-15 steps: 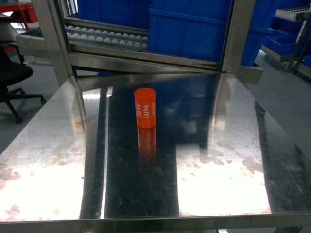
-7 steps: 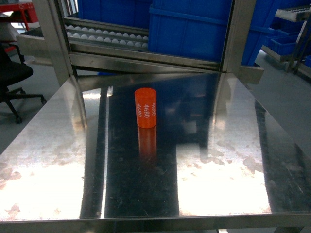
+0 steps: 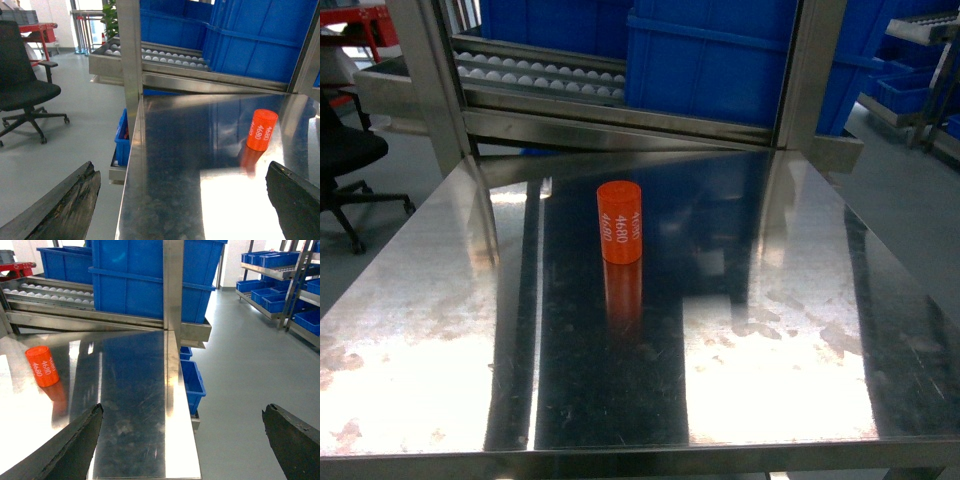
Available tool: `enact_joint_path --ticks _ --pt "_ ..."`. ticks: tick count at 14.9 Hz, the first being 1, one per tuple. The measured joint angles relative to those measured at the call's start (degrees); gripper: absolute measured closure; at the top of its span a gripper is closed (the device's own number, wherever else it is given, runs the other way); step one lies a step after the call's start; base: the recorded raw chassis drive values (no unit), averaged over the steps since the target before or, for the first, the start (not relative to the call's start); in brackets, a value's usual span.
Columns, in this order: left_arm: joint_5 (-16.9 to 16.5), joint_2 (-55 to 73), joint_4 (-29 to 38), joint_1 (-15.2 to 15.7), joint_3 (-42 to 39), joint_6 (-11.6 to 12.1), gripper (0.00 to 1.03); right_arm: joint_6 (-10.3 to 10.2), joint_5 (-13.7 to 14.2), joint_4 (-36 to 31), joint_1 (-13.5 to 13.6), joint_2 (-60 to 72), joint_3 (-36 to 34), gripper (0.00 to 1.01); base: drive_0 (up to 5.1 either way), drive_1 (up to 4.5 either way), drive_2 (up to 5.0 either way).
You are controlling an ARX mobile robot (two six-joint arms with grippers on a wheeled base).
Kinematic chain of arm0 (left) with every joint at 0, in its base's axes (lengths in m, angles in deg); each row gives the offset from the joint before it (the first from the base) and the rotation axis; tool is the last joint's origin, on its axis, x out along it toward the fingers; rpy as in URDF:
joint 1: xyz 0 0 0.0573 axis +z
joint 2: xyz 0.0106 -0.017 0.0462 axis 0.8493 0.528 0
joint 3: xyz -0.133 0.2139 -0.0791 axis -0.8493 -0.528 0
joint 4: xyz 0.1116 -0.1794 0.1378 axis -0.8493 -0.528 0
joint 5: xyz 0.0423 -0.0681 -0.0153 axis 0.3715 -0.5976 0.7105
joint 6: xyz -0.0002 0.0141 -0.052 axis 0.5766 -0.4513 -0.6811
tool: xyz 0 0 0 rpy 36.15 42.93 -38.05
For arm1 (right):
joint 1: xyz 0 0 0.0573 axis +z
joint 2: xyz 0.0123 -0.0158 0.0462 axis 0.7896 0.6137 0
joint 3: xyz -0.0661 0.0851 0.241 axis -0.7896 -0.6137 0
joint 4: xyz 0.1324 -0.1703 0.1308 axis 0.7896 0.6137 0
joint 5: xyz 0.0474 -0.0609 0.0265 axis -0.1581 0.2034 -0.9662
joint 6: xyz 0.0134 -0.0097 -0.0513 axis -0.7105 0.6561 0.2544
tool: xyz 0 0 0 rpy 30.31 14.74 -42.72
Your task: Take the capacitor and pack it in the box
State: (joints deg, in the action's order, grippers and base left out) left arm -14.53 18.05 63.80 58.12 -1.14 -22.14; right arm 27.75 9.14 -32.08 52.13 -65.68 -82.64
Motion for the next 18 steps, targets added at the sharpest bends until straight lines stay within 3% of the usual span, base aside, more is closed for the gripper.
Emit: enact_joint_path --ticks 4,5,6,7,8,9,12,16,18 --pt "0.0 0.0 0.0 0.0 0.0 0.0 0.05 0.0 0.0 0.0 0.0 0.0 0.0 0.03 0.0 0.0 0.0" --pt "6.1 1.6 -4.9 -2.6 1.4 -2.0 0.05 0.0 0.0 0.0 0.0 0.0 0.0 0.03 0.0 0.0 0.0" --pt "13.8 9.1 -3.5 -7.8 3.1 -6.3 0.05 0.0 0.0 0.0 0.0 0.0 0.0 0.03 0.0 0.0 0.0" --pt "12.9 19.0 3.3 -10.5 5.6 -11.4 0.05 0.0 0.0 -0.1 0.0 0.0 0.0 0.03 0.0 0.0 0.0" --pt "11.8 27.7 11.0 -12.2 8.3 -13.1 0.05 0.0 0.0 0.0 0.0 0.0 0.0 0.03 0.0 0.0 0.0" --pt "10.8 37.4 18.4 -14.1 12.3 -12.7 0.05 0.0 0.0 0.0 0.0 0.0 0.0 0.03 0.0 0.0 0.0" --pt "4.8 67.8 31.4 -14.7 25.8 -5.9 0.05 0.0 0.0 0.0 0.0 0.0 0.0 0.03 0.0 0.0 0.0" --pt "-3.9 93.1 28.9 -15.6 45.4 4.1 0.05 0.0 0.0 0.0 0.0 0.0 0.0 0.03 0.0 0.0 0.0" --pt "-7.1 102.4 27.5 -15.8 54.3 5.0 0.05 0.0 0.0 0.0 0.0 0.0 0.0 0.03 0.0 0.0 0.0"
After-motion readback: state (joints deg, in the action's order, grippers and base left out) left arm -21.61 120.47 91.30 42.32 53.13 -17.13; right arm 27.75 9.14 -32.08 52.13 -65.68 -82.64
